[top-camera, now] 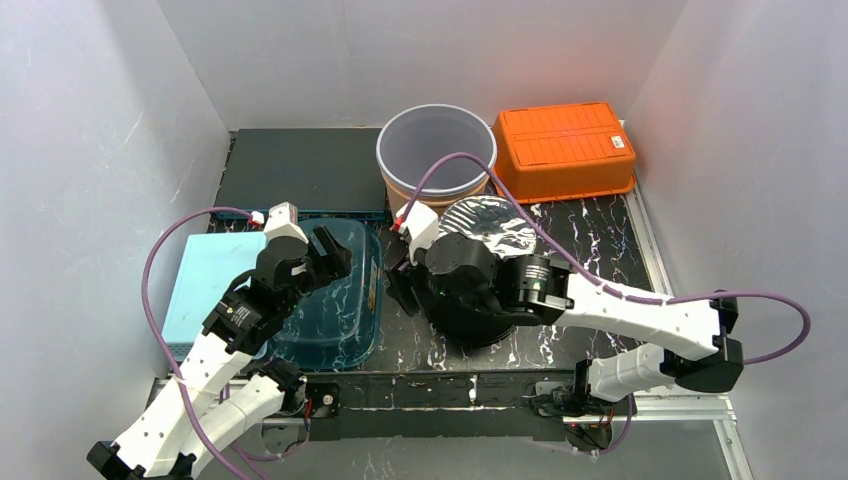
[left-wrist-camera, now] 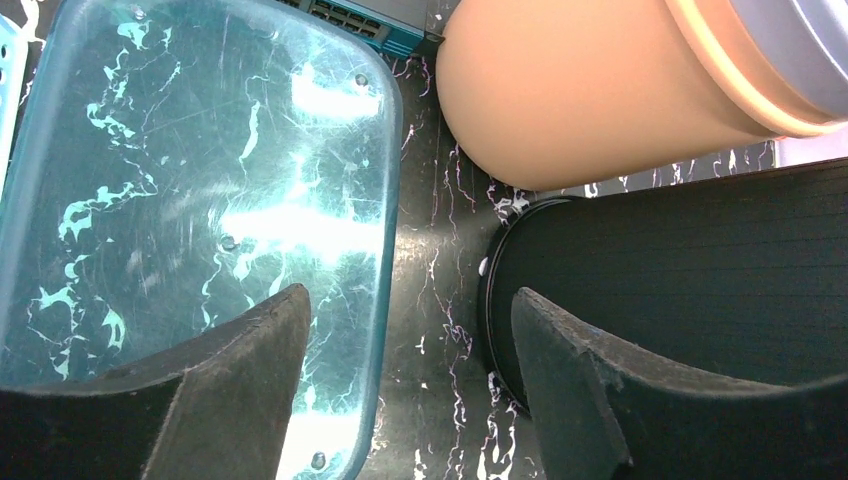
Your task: Turn the large container upside down
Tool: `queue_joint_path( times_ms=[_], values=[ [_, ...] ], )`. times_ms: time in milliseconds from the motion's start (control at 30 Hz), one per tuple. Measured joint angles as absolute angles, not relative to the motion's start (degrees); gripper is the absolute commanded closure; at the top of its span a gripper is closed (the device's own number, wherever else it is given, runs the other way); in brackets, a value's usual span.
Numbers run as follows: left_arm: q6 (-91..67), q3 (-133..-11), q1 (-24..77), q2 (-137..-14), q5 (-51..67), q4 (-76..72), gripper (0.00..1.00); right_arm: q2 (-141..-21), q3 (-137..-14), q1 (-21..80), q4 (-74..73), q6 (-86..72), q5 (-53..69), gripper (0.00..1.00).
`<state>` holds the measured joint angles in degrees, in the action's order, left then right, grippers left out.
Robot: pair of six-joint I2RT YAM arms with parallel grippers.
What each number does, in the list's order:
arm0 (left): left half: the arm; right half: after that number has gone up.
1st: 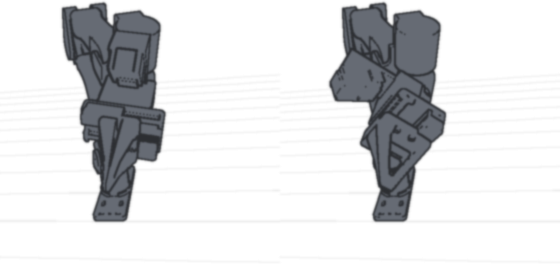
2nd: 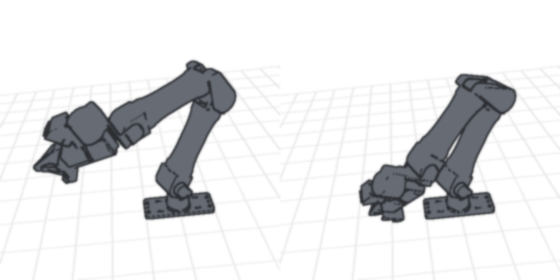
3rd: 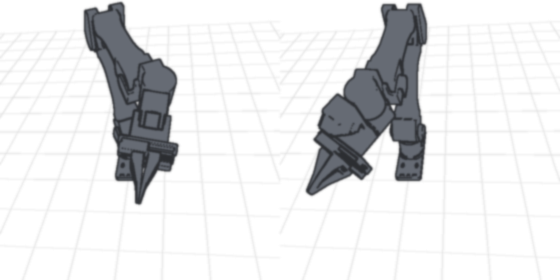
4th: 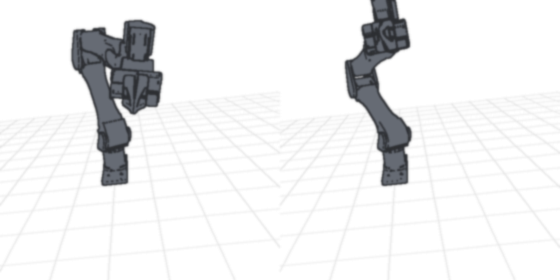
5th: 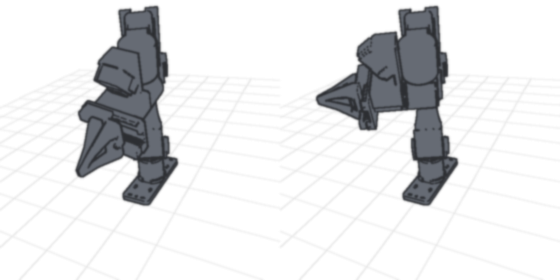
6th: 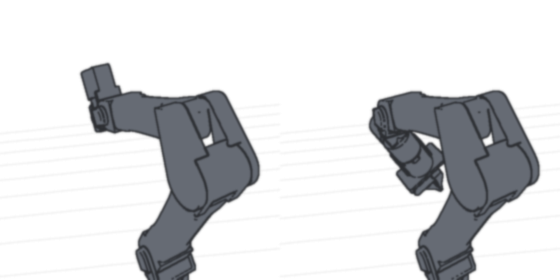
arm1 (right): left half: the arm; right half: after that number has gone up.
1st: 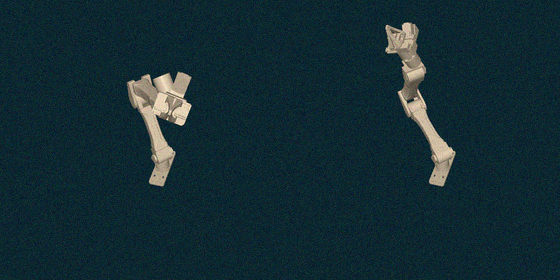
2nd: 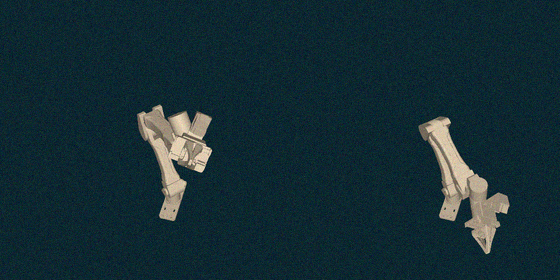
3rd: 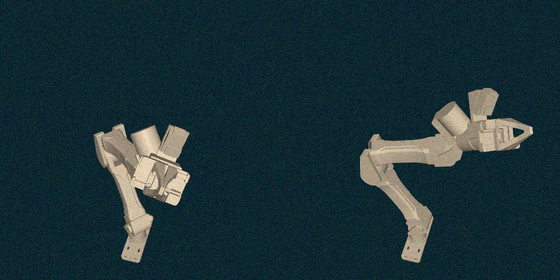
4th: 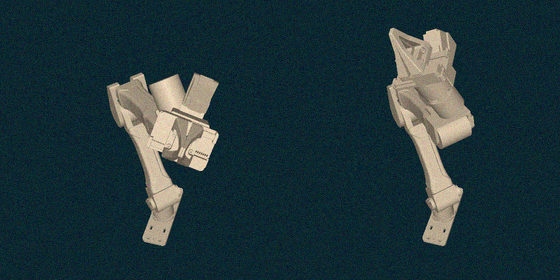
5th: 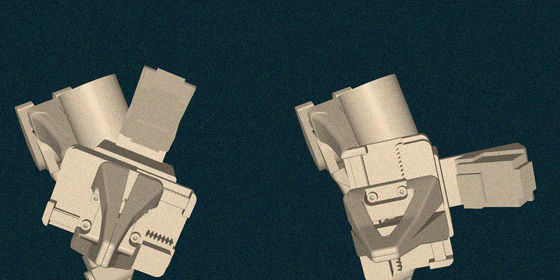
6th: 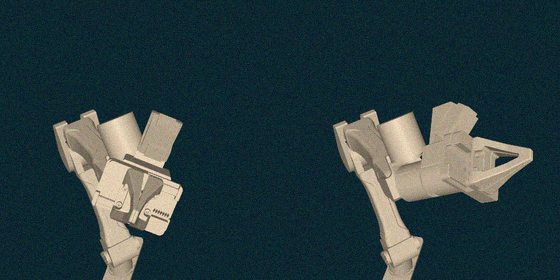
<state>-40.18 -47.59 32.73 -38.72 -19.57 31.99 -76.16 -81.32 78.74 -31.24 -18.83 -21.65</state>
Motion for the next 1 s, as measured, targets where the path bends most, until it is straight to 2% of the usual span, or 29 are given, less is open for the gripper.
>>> queue_joint_path(
  times_ms=[167,267,600,833,1000],
  values=[
    [-40.9,-47.6,32.7,-38.7,-19.6,32.6,0.13,-74.1,-82.3,78.8,-31.1,-17.0,-28.6,0.23],
    [-41.1,-47.6,32.7,-38.7,-19.7,33.2,0.08,-74.0,-83.1,78.8,-31.9,-16.0,-35.0,0.19],
    [-41.2,-47.8,32.7,-39.7,-19.7,33.9,0.07,-80.5,-88.3,78.7,-43.5,-13.3,-50.6,0.10],
    [-41.2,-47.9,32.7,-40.6,-19.7,34.0,0.06,-81.1,-86.0,78.7,-49.6,-14.2,-57.9,0.03],
    [-41.2,-48.1,32.7,-40.8,-19.7,34.0,0.06,-80.1,-81.4,77.0,-50.5,-15.3,-59.6,0.03]
  ],
)
